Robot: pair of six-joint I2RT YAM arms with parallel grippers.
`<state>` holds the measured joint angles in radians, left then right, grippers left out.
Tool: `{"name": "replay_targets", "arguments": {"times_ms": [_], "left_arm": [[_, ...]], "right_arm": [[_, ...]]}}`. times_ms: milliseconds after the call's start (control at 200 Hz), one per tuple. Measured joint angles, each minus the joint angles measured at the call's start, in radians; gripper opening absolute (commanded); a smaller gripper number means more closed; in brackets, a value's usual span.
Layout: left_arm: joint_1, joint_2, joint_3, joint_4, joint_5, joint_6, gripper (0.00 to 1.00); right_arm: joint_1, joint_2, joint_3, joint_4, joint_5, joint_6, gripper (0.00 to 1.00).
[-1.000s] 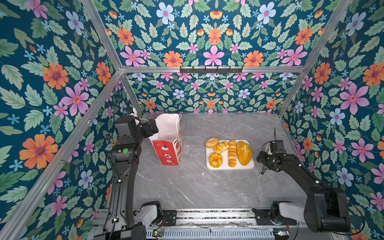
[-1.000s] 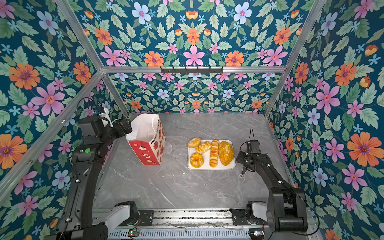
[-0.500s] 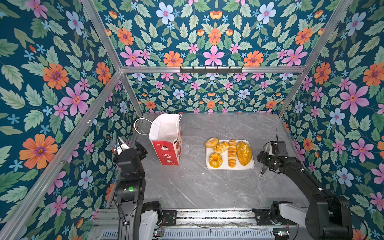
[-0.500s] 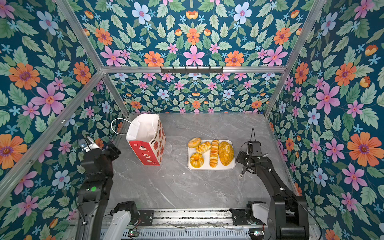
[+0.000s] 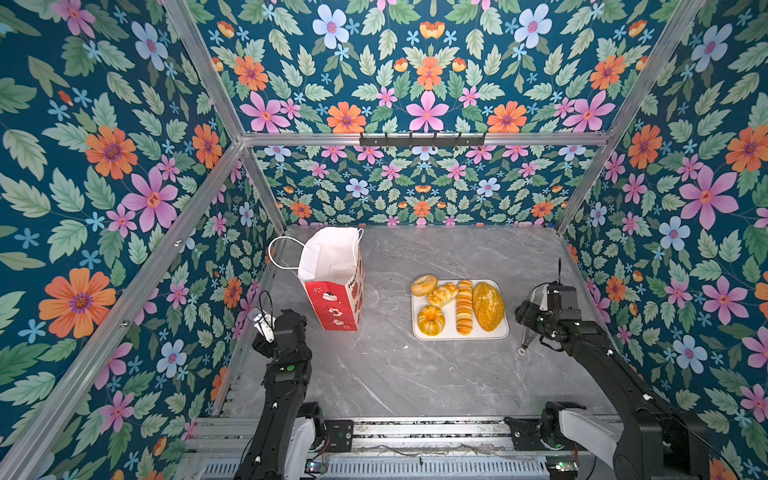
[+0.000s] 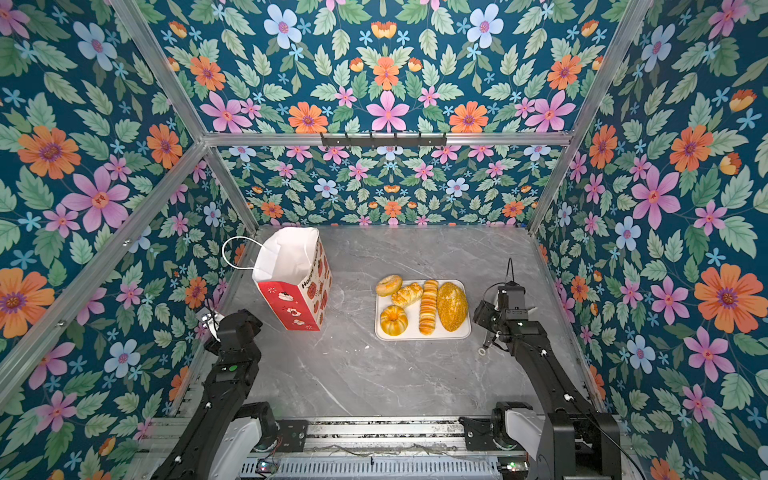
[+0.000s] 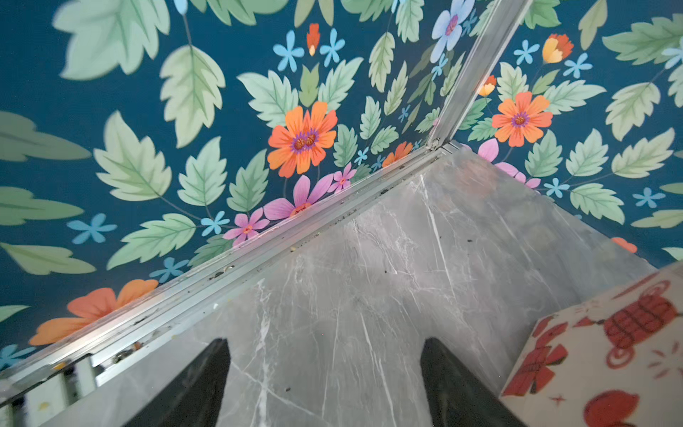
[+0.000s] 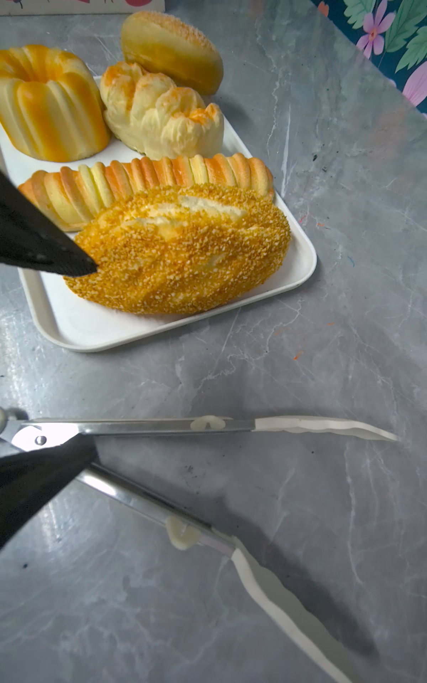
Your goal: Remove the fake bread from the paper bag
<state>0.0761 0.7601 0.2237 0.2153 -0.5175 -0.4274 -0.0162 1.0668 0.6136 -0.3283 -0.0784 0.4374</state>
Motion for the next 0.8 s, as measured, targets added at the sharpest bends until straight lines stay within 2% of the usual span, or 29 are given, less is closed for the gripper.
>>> {"name": "replay_targets", "arguments": {"times_ms": [100,275,540,800], "left_arm": [[0.000,0.064,-0.074,0.185,0.048,0.058,0.87],[0.001,0.241,-0.106,0.482,0.163,0.156,0.89],[0.001,0.475,-0.115,0.794,0.339,0.254,0.91],[0.001,0.698,-0.064,1.027,0.455,0.306,0.94]], "right_arm": [[0.000,-0.015,-0.012,0.013,-0.004,-0.003,0.73],[0.001,-0.037,-0.013,0.023,-0.007,-0.015,0.73],[0.007,-0.069,-0.026,0.048,0.004,-0.027,0.72],[0.029,-0.083,-0.050,0.130,0.061,-0.078,0.72]]}}
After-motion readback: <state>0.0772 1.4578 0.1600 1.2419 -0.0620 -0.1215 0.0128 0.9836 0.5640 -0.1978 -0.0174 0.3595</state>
